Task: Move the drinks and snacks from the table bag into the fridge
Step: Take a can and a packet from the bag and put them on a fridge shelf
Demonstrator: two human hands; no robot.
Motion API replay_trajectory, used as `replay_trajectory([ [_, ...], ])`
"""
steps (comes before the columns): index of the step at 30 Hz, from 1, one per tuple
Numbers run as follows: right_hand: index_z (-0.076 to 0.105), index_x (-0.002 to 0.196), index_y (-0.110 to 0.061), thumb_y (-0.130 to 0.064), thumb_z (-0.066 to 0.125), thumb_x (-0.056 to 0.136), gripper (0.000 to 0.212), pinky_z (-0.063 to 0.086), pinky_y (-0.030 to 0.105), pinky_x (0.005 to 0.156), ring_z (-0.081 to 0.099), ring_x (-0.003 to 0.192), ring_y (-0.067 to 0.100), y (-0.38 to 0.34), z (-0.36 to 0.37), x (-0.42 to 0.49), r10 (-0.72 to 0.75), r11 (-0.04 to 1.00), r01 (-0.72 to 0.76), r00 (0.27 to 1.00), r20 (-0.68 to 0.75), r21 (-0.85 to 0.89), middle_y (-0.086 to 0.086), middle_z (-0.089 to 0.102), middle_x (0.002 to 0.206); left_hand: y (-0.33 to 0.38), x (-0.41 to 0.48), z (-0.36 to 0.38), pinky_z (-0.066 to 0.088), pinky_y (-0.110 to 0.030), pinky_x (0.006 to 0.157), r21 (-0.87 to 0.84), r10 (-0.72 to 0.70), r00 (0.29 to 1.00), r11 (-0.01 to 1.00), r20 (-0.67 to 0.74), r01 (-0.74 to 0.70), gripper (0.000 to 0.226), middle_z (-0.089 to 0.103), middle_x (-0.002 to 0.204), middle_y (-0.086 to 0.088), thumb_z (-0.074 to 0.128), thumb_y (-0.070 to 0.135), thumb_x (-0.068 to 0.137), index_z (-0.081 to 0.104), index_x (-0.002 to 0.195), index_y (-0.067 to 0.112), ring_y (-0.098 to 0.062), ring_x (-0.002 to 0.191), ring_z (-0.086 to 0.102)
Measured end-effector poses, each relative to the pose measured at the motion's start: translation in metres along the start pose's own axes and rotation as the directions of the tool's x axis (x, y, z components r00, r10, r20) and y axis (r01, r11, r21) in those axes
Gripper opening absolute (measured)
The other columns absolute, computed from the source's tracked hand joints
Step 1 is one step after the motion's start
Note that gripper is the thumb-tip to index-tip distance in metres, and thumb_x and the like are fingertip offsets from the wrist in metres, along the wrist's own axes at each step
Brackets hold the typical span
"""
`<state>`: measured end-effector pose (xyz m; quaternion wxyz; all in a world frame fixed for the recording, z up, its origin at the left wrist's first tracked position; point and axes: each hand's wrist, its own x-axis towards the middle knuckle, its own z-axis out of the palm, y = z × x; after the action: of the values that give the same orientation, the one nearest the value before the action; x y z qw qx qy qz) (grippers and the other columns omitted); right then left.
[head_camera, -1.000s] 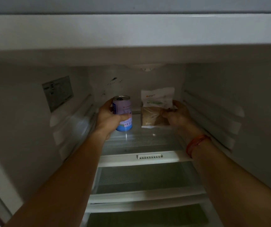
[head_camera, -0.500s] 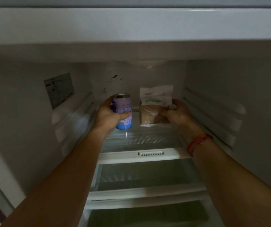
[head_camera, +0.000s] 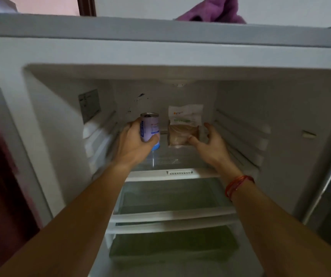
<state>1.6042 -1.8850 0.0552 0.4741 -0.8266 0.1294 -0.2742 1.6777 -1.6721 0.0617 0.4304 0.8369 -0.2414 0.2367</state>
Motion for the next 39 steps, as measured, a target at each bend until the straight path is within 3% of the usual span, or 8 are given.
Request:
replay_trajectory([
  [3, 0.034, 0.155, -0.020, -0.043, 0.067, 0.093, 0.074, 0.037, 0.026, 0.103, 0.045, 0.139, 0.025, -0.013, -0.008, -0.028, -0.070, 0.990, 0.071, 0.997, 0.006, -0.121, 0.006, 0.048, 0.153, 0.013, -0.021, -0.014, 0.046, -0.037, 0.092, 0.143, 0.018, 1.000, 0.990, 0.001, -0.017, 0.058, 0.055, 0.127, -0.010, 0.069, 0.045, 0.083, 0.051, 0.133, 0.022, -0.031, 0.116, 0.053],
  [8, 0.027, 0.155, -0.037, -0.062, 0.054, 0.092, 0.073, 0.041, 0.046, 0.109, 0.037, 0.140, 0.038, -0.025, -0.015, -0.065, -0.112, 0.918, 0.122, 0.993, 0.047, -0.379, 0.016, 0.035, 0.155, 0.031, -0.053, -0.039, 0.043, -0.042, 0.095, 0.335, 0.105, 0.994, 0.937, 0.003, -0.100, 0.067, 0.045, 0.140, -0.011, 0.060, 0.055, 0.087, 0.044, 0.140, 0.018, -0.033, 0.126, 0.044],
  [13, 0.021, 0.157, -0.041, -0.066, 0.048, 0.093, 0.073, 0.026, 0.057, 0.118, 0.023, 0.147, 0.040, -0.030, -0.021, -0.098, -0.156, 0.821, 0.169, 0.985, 0.069, -0.546, 0.014, 0.020, 0.164, 0.028, -0.087, -0.057, 0.041, -0.046, 0.100, 0.467, 0.140, 0.990, 0.874, 0.025, -0.136, 0.077, 0.041, 0.146, -0.016, 0.041, 0.068, 0.085, 0.042, 0.141, 0.015, -0.036, 0.129, 0.042],
  [19, 0.021, 0.157, -0.040, -0.066, 0.047, 0.094, 0.073, 0.022, 0.057, 0.119, 0.019, 0.149, 0.039, -0.031, -0.025, -0.115, -0.161, 0.807, 0.176, 0.984, 0.078, -0.563, 0.013, 0.017, 0.165, 0.036, -0.103, -0.062, 0.031, -0.047, 0.109, 0.490, 0.126, 0.989, 0.860, 0.074, -0.146, 0.076, 0.029, 0.154, -0.014, 0.047, 0.063, 0.091, 0.032, 0.149, 0.017, -0.032, 0.139, 0.031],
  [27, 0.021, 0.156, -0.042, -0.064, 0.048, 0.094, 0.072, 0.029, 0.055, 0.117, 0.019, 0.148, 0.039, -0.028, -0.038, -0.120, -0.166, 0.826, 0.184, 0.983, 0.083, -0.532, 0.014, 0.019, 0.164, 0.044, -0.115, -0.052, 0.041, -0.045, 0.100, 0.498, 0.149, 0.988, 0.854, 0.043, -0.150, 0.079, 0.040, 0.146, -0.013, 0.034, 0.069, 0.084, 0.041, 0.141, 0.016, -0.031, 0.131, 0.041],
  [39, 0.019, 0.157, -0.039, -0.064, 0.045, 0.096, 0.072, 0.036, 0.051, 0.109, 0.028, 0.143, 0.038, -0.038, -0.046, -0.160, -0.173, 0.774, 0.228, 0.974, 0.148, -0.591, 0.015, 0.026, 0.160, 0.050, -0.154, -0.071, 0.039, -0.047, 0.105, 0.513, 0.090, 0.994, 0.851, 0.065, -0.111, 0.086, 0.036, 0.151, -0.015, 0.027, 0.073, 0.082, 0.035, 0.148, 0.017, -0.033, 0.137, 0.036],
])
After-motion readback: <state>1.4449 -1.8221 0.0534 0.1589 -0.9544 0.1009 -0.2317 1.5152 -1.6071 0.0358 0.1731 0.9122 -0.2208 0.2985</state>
